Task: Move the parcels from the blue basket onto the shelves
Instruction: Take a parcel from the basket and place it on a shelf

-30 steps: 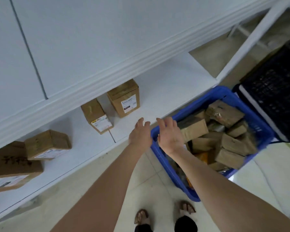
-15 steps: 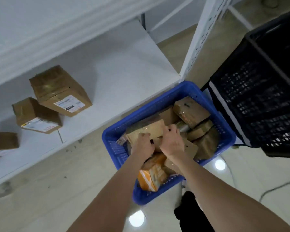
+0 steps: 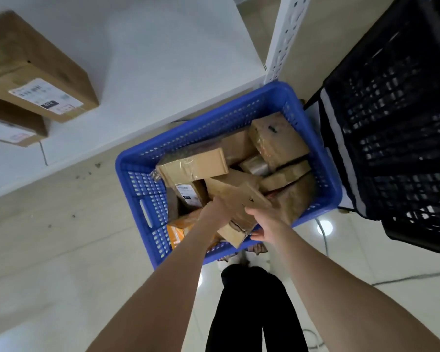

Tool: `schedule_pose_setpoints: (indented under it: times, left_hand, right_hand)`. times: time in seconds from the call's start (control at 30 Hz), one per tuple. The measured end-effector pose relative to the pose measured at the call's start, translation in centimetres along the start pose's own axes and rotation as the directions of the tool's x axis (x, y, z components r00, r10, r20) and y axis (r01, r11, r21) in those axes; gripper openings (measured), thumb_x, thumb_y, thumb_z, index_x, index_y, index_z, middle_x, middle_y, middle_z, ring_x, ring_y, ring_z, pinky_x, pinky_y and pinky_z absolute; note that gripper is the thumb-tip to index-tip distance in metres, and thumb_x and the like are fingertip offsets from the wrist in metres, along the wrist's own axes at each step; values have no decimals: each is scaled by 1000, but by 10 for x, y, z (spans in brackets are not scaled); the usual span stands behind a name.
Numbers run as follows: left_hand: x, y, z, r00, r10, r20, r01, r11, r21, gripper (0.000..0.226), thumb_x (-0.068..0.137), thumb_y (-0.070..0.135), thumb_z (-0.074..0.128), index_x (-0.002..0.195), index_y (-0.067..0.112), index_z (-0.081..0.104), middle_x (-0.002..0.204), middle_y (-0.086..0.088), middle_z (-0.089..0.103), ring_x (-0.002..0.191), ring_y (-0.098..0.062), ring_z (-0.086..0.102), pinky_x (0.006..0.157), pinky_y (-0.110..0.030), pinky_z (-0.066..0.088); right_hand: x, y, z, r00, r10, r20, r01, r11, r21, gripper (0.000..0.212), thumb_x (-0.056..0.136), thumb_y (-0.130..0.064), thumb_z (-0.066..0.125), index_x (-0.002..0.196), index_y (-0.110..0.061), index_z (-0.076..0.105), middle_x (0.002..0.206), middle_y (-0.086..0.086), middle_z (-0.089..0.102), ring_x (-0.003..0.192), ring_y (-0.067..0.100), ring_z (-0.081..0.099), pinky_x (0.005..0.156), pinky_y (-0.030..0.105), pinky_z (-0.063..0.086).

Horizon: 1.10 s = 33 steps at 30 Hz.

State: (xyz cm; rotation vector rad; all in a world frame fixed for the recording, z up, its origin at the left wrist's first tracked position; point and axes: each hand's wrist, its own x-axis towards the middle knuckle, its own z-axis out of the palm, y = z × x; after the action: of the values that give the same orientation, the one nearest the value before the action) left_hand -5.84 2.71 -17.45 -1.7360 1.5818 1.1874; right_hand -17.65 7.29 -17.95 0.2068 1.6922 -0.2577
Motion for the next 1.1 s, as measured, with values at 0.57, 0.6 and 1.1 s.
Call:
schedule_pose_setpoints:
  times: [0.57,0.6,1.1]
  left_hand:
    - [-202,40,-200,747,-45,-663,-490,636,-596,31,89,9,56,118,19,60,108,8,61,100,-9,57,83,-20,43]
    - [-216,40,-213,734,-8,-679,-511,653,-560,38,88,6,55,123,20,60,113,6,59,102,-9,56,86,-20,43]
    - [-396,44,-314,740,44,-672,-616,445,-650,41,93,48,51,126,23,53,117,-2,61,109,-19,54,95,-38,43]
  right_hand:
    - [-268,-116,-15,819,-478,318,310,834,457,69,86,-77,32,124,-23,54,138,9,49,130,40,42,108,63,30]
    - [-289,-122,-18,794,-499,348,310,824,474,63,86,-77,33,115,-25,55,132,11,51,130,42,43,108,64,30]
    - [-487,-122,-30,531,-748,399,556,663,501,31,91,8,50,118,-6,58,115,19,64,97,29,65,84,35,56]
